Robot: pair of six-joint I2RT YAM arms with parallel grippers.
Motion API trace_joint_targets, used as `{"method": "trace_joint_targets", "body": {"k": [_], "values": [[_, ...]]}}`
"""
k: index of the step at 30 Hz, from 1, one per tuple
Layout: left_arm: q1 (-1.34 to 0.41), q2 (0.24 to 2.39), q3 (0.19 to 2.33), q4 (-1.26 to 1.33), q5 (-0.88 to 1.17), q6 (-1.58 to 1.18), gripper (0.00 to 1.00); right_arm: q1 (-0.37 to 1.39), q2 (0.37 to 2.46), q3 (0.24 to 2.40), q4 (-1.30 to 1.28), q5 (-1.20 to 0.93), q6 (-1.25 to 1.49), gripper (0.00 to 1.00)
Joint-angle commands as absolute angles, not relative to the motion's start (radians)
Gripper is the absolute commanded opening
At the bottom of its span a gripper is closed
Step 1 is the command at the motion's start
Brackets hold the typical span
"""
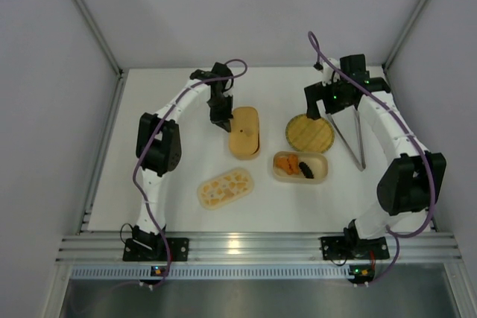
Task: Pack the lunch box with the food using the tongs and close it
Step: Close the box lid on the packing box.
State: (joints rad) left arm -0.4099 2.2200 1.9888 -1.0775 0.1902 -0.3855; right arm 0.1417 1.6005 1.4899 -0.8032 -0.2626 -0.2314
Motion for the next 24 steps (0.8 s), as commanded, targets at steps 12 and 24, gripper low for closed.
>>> {"method": "trace_joint_targets", "body": {"k": [12,24], "values": [[-0.417,2.23,2.059,-1.071,0.212,-0.408,0.0,0.158,1.631,1.555,-0.769,-0.276,-0.233,0.99],[-0.417,2.246,2.051,-1.072,0.224,-0.413,0.0,0.158,1.628,1.552,-0.772,-0.275,-0.242,0.99]]}}
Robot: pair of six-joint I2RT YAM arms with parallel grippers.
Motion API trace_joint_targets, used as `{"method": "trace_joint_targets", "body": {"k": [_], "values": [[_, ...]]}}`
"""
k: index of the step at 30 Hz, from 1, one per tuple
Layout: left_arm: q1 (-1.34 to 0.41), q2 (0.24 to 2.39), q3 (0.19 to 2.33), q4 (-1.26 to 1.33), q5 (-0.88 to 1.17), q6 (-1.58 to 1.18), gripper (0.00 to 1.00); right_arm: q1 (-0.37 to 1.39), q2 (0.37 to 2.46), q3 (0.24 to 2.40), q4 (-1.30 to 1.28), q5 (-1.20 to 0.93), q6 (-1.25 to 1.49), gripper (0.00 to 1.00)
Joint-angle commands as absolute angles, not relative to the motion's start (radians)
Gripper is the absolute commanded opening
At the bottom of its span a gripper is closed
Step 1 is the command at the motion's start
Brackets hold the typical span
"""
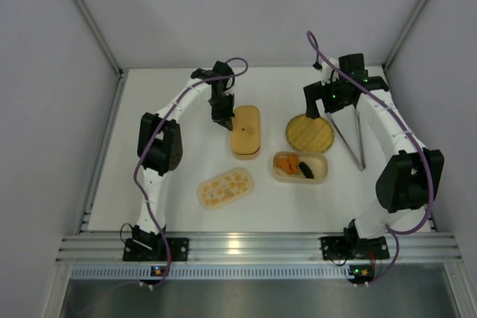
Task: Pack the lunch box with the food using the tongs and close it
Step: Close the box lid on the packing box.
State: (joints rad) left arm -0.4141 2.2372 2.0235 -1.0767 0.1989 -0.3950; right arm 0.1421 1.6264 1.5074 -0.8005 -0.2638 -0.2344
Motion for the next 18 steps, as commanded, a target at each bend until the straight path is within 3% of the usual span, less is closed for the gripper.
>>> {"method": "trace_joint_targets", "body": {"k": [1,18], "values": [[-0.419,2.246,2.045,-1.072,0.227,-0.413,0.0,0.158,1.628,1.552,-0.772,-0.273,-0.242,0.99],[-0.417,2.249,1.985,-1.062,0.204,-0.431,0.0,0.158,1.631,1.555,-0.778,-0.275,-0.247,0.99]]}}
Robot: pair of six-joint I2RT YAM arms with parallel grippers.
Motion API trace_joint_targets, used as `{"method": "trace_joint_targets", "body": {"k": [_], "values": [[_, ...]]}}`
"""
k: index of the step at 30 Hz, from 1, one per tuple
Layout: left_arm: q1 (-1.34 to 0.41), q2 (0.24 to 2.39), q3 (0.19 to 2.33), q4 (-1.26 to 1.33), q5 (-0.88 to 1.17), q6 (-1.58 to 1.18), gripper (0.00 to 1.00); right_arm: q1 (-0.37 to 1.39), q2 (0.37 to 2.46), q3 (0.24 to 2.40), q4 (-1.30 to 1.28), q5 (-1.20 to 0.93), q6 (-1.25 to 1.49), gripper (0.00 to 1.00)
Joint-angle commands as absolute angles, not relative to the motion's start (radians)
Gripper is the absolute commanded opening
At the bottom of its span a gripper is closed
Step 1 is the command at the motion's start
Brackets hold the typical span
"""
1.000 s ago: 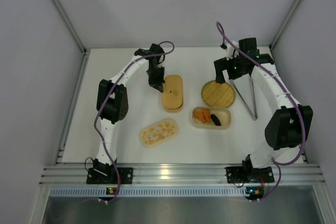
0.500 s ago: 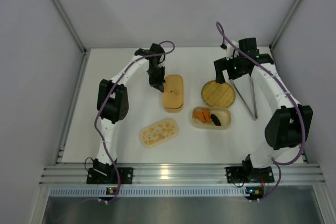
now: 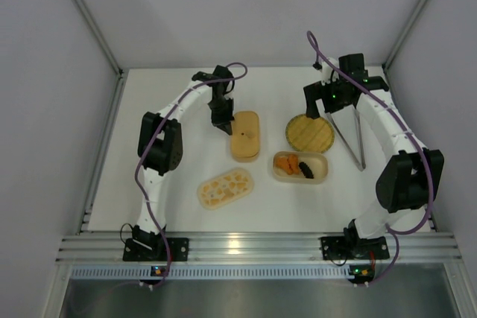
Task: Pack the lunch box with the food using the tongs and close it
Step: Close the box lid on the packing box.
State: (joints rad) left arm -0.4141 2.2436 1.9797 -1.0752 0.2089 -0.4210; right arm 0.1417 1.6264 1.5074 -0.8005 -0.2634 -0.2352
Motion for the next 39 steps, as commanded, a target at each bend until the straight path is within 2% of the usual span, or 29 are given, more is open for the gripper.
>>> {"method": "trace_joint_targets", "body": {"k": [1,2,4,5,7,13,15,18,19,20,21,22,26,29,32,39], "values": [[-0.417,2.247,1.985,-1.062,0.204,-0.431,0.02,0.158,1.631,1.554,-0.778,-0.273,-0.247,0.99],[-0.417,2.246,1.986,-1.06,0.206,-0.43,0.13,0.158,1.632,1.555,-0.778,-0.273,-0.247,0.99],[-0.416,2.241,1.99,-1.055,0.212,-0.422,0.22,0.158,1.634,1.554,-0.776,-0.275,-0.247,0.99],[-0.417,2.238,1.996,-1.055,0.213,-0.417,0.3,0.158,1.634,1.555,-0.776,-0.275,-0.247,0.99],[-0.416,2.233,2.006,-1.06,0.219,-0.408,0.35,0.158,1.637,1.558,-0.773,-0.278,-0.247,0.99],[-0.396,2.178,2.051,-1.039,0.265,-0.37,0.39,0.156,1.641,1.574,-0.779,-0.27,-0.255,0.99],[-0.358,2.123,2.042,-0.979,0.302,-0.359,0.47,0.149,1.638,1.578,-0.781,-0.268,-0.25,0.99],[-0.31,2.054,2.042,-0.914,0.397,-0.243,0.53,0.111,1.628,1.589,-0.781,-0.301,-0.236,0.99],[-0.283,2.04,2.036,-0.898,0.461,-0.192,0.61,0.097,1.625,1.591,-0.785,-0.326,-0.233,0.99],[-0.266,2.027,2.028,-0.888,0.636,-0.066,0.74,0.084,1.623,1.595,-0.788,-0.339,-0.23,0.99],[-0.253,2.007,2.025,-0.887,0.713,-0.013,0.94,0.054,1.618,1.592,-0.792,-0.351,-0.226,0.99],[-0.233,1.999,2.011,-0.887,0.765,0.047,0.98,0.035,1.62,1.592,-0.796,-0.363,-0.225,0.99],[-0.225,1.951,1.932,-0.92,0.935,0.46,0.98,-0.055,1.609,1.568,-0.801,-0.376,-0.23,0.99],[-0.241,1.899,1.818,-0.89,0.945,0.695,0.98,-0.113,1.589,1.534,-0.798,-0.388,-0.242,1.0],[-0.282,1.905,1.802,-0.97,0.924,0.936,0.98,-0.133,1.568,1.49,-0.801,-0.402,-0.259,0.99],[-0.359,1.966,1.747,-0.933,0.87,1.092,0.96,-0.158,1.511,1.399,-0.787,-0.408,-0.258,0.99]]}}
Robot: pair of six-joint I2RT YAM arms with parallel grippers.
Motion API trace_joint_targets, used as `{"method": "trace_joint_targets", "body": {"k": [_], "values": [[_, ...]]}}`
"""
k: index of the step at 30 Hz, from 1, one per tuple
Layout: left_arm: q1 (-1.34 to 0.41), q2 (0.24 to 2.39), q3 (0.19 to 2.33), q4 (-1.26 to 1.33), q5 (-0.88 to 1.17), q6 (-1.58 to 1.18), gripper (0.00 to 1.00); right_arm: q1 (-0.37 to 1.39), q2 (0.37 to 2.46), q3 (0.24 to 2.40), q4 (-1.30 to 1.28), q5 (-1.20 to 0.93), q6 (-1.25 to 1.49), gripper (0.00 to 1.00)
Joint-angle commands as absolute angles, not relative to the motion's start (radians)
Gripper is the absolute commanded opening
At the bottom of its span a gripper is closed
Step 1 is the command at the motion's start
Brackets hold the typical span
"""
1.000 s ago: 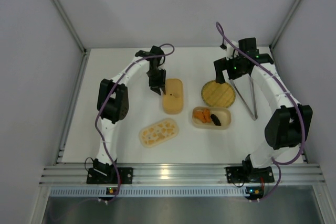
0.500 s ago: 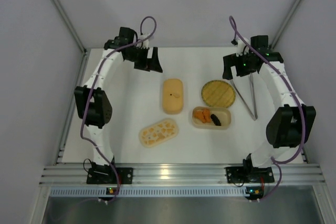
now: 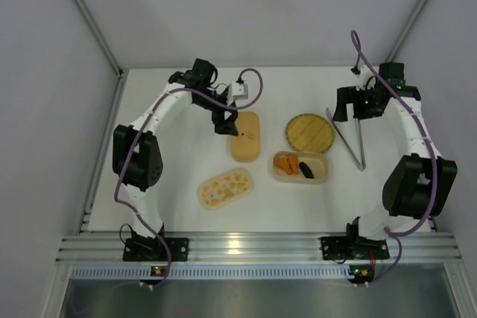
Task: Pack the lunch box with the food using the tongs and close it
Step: Close the box lid on the packing box.
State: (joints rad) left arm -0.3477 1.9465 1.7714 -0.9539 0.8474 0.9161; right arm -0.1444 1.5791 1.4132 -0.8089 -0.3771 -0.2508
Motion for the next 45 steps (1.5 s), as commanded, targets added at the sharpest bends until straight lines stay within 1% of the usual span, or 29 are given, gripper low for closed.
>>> {"method": "trace_joint_targets", "body": {"k": [1,3,4,6,8,14,19,23,31,36,45], "values": [[-0.379,1.973,1.737,-0.916,0.844,1.097,0.96,-0.158,1.506,1.394,-0.787,-0.407,-0.258,0.99],[-0.396,1.979,1.714,-0.849,0.821,1.098,0.96,-0.16,1.487,1.379,-0.787,-0.405,-0.258,0.99],[-0.412,1.979,1.68,-0.818,0.78,1.094,0.96,-0.161,1.482,1.374,-0.793,-0.4,-0.258,0.99],[-0.428,1.973,1.614,-0.749,0.759,1.127,0.97,-0.161,1.465,1.367,-0.798,-0.396,-0.262,0.99],[-0.43,1.971,1.576,-0.658,0.729,1.079,0.98,-0.166,1.457,1.362,-0.808,-0.396,-0.262,1.0],[-0.434,2.063,1.637,-0.58,0.677,1.008,0.98,-0.166,1.433,1.342,-0.819,-0.397,-0.264,1.0],[-0.445,2.089,1.643,-0.627,0.655,1.077,0.98,-0.167,1.428,1.338,-0.824,-0.393,-0.275,0.99],[-0.446,2.098,1.641,-0.773,0.654,1.178,0.98,-0.17,1.431,1.339,-0.827,-0.387,-0.29,0.99],[-0.465,2.106,1.612,-0.9,0.571,1.29,0.98,-0.169,1.459,1.356,-0.828,-0.39,-0.301,0.99],[-0.462,2.114,1.618,-0.991,0.531,1.309,0.98,-0.17,1.465,1.364,-0.828,-0.394,-0.302,0.99],[-0.454,2.074,1.571,-1.002,0.497,1.255,0.98,-0.169,1.466,1.362,-0.827,-0.406,-0.301,0.99]]}}
